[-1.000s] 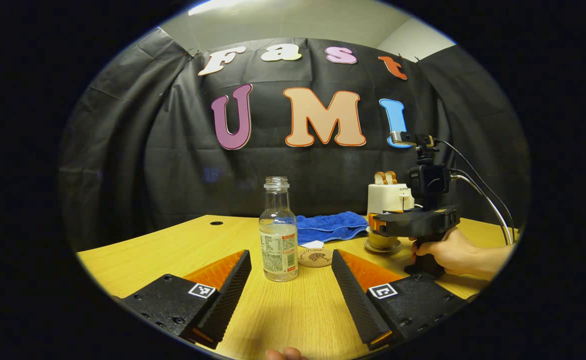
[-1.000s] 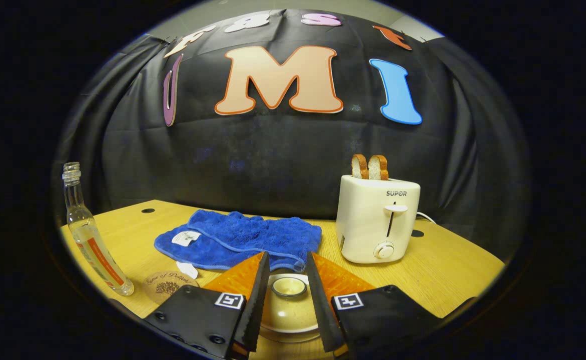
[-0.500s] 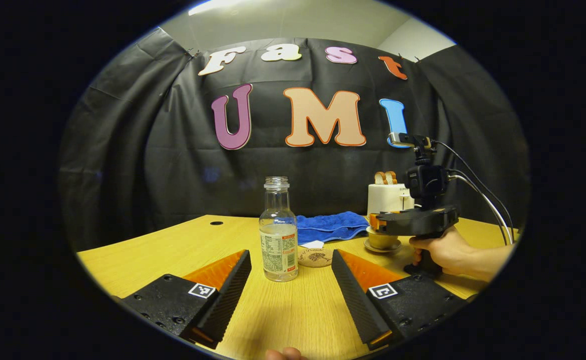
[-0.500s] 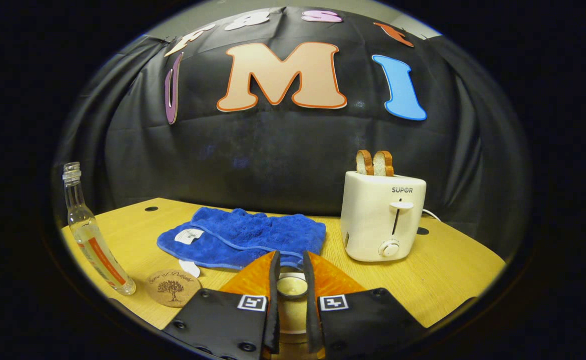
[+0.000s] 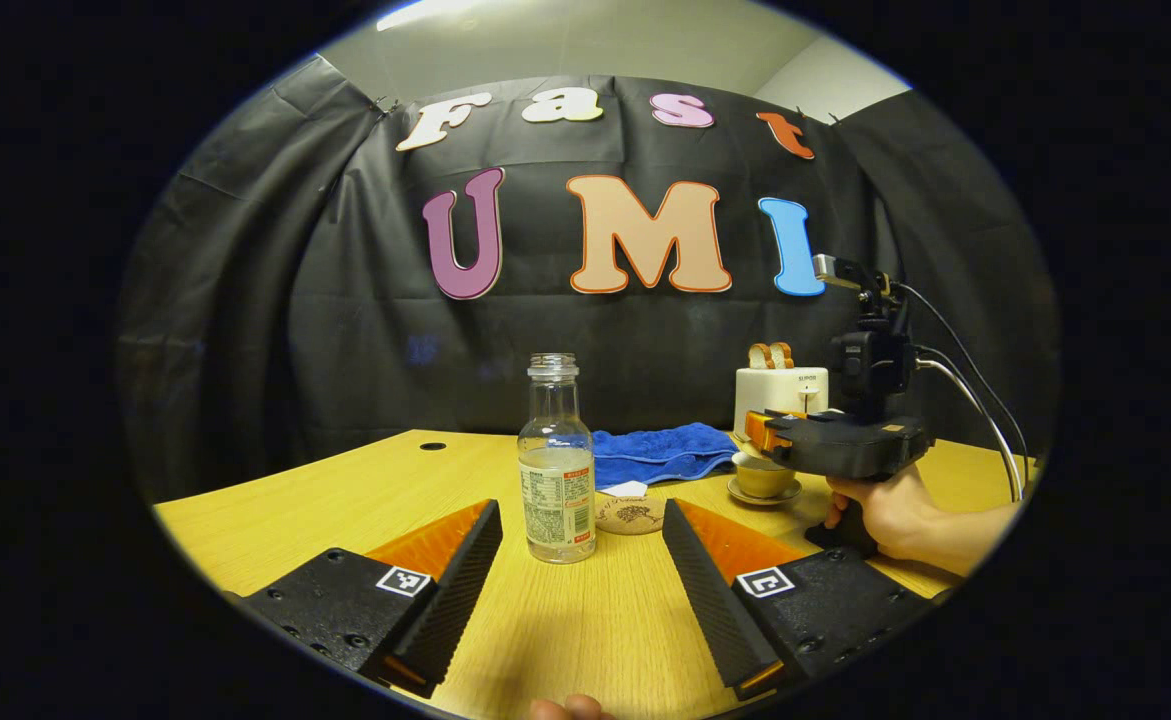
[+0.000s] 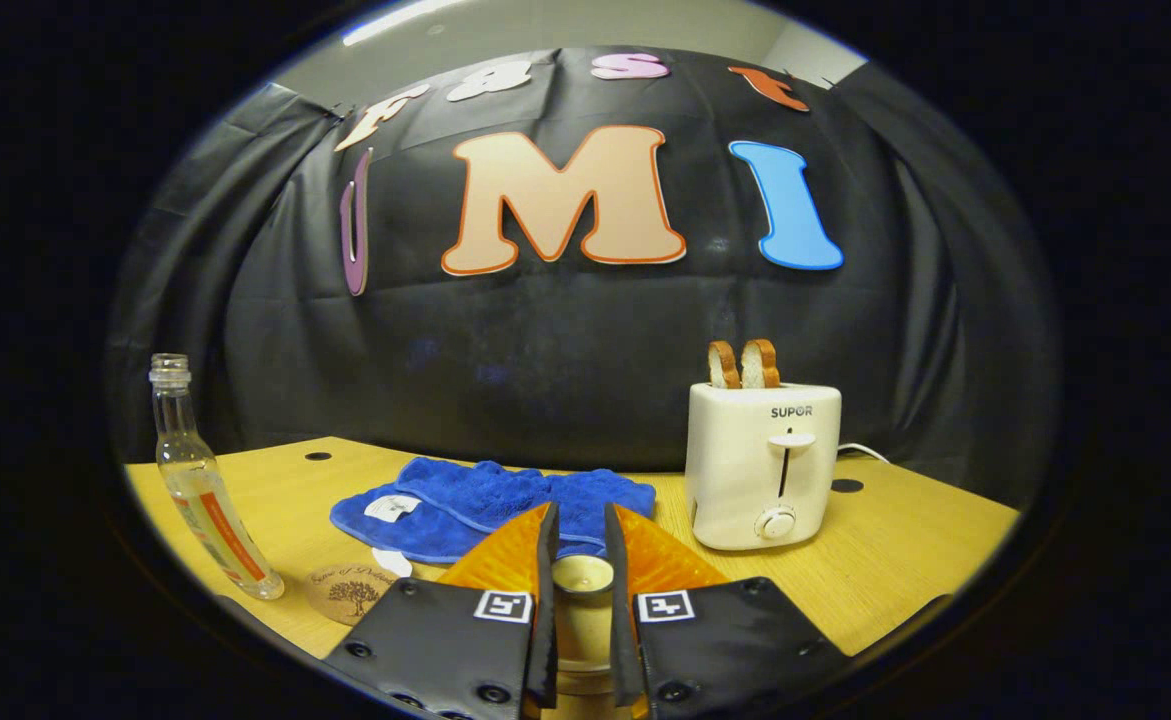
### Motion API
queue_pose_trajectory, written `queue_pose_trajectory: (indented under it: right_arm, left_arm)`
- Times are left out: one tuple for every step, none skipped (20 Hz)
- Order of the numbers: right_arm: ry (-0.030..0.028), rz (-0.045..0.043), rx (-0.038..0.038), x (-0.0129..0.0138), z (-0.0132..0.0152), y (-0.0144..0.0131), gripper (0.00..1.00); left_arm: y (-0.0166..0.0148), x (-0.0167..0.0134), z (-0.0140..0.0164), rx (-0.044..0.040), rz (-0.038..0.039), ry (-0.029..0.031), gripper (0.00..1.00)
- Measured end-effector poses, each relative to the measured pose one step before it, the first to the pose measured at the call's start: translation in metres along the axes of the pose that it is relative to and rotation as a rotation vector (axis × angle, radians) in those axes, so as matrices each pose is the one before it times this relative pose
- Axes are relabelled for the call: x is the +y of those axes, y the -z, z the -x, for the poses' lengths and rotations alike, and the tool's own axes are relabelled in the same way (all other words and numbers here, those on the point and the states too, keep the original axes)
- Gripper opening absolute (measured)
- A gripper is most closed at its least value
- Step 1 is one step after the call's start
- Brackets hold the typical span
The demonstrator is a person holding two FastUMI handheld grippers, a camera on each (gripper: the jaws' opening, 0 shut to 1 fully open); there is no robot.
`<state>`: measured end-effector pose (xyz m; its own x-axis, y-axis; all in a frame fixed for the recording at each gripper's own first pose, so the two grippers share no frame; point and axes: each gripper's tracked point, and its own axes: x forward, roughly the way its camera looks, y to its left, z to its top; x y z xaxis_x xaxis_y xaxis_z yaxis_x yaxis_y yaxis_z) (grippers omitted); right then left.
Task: Open the teacup lid with one hand, grasp the water bottle and pour water into the teacup with the other hand; after pouring, place the water bottle on the coaster and then close the teacup lid.
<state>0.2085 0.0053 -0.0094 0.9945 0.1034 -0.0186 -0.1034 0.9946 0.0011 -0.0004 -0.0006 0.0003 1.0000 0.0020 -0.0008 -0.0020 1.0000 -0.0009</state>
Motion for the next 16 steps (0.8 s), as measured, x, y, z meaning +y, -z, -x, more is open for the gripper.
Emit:
queue_pose_trajectory:
  right_arm:
    - [-0.00974,0.00245,-0.00031,0.00107,0.00235,-0.00102,0.24]
    - [-0.00477,-0.00063,-0.00032,-0.00007,0.00255,0.00033,0.24]
    - [-0.00167,-0.00097,0.00009,-0.00069,0.00381,-0.00061,0.24]
    - [-0.00207,0.00136,-0.00139,-0.00066,0.00447,-0.00001,0.24]
    - [-0.00654,-0.00107,0.00117,0.00032,0.00611,-0.00022,0.24]
    - [-0.00528,0.00025,-0.00142,-0.00002,0.00749,-0.00053,0.24]
    - [-0.0079,-0.00051,0.00318,-0.00014,0.00808,-0.00034,0.24]
    - [-0.01335,0.00044,-0.00373,0.00033,0.0096,-0.00009,0.24]
    - [-0.00259,0.00071,0.00441,-0.00184,0.01074,-0.00032,0.24]
    - [-0.00031,-0.00124,-0.00784,-0.00324,0.01267,-0.00083,0.24]
    - [-0.00643,-0.00202,0.00705,-0.0017,0.01347,-0.00052,0.24]
    - [-0.00769,0.00292,-0.0083,-0.00061,0.01417,-0.00061,0.24]
    - [-0.01196,-0.00315,0.00518,-0.00003,0.01406,-0.00067,0.24]
    - [-0.01267,0.00109,-0.00461,-0.00025,0.01542,-0.0005,0.24]
    - [0.00045,-0.00071,0.00044,-0.00157,0.0138,-0.00086,0.24]
    - [0.00129,-0.002,-0.00156,-0.00318,0.01329,-0.00087,0.24]
  left_arm:
    - [0.0002,-0.00014,-0.00059,0.00006,-0.00035,-0.00008,0.94]
    - [-0.00024,-0.00001,0.00069,-0.00029,0.00028,0.00004,0.94]
    - [-0.00037,-0.00004,-0.00051,0.00015,0.00024,0.00007,0.94]
    - [0.00092,0.00013,0.00063,0.00045,-0.00024,-0.00003,0.94]
    - [-0.00077,0.00018,-0.00021,-0.00097,0.00055,-0.00013,0.94]
    - [0.00039,0.00012,0.00002,0.00074,-0.00049,-0.00121,0.94]
    - [-0.00039,0.00044,-0.00019,-0.00021,0.00072,-0.00306,0.94]
    - [0.00006,0.00112,0.00063,0.00044,-0.00037,-0.0032,0.94]
    - [0.00017,0.00044,-0.0001,0.00063,-0.00004,-0.00354,0.94]
    - [0.00064,0.00097,0.00013,0.0001,-0.00005,-0.00456,0.94]
    - [-0.00037,0.00161,0.00009,0.00056,-0.0005,-0.00788,0.94]
    - [0.001,0.00265,0.00031,0.00078,0.00077,-0.0098,0.95]
    - [-0.00047,0.00014,-0.00017,0.00009,-0.00019,-0.00386,0.94]
    - [0.00049,-0.00029,0.00001,0.00082,-0.00024,-0.00231,0.94]
    - [-0.00021,0.00168,-0.00012,0.00073,0.00026,-0.00595,0.94]
    - [0.0011,0.00011,-0.00114,-0.00005,-0.00072,-0.00319,0.95]
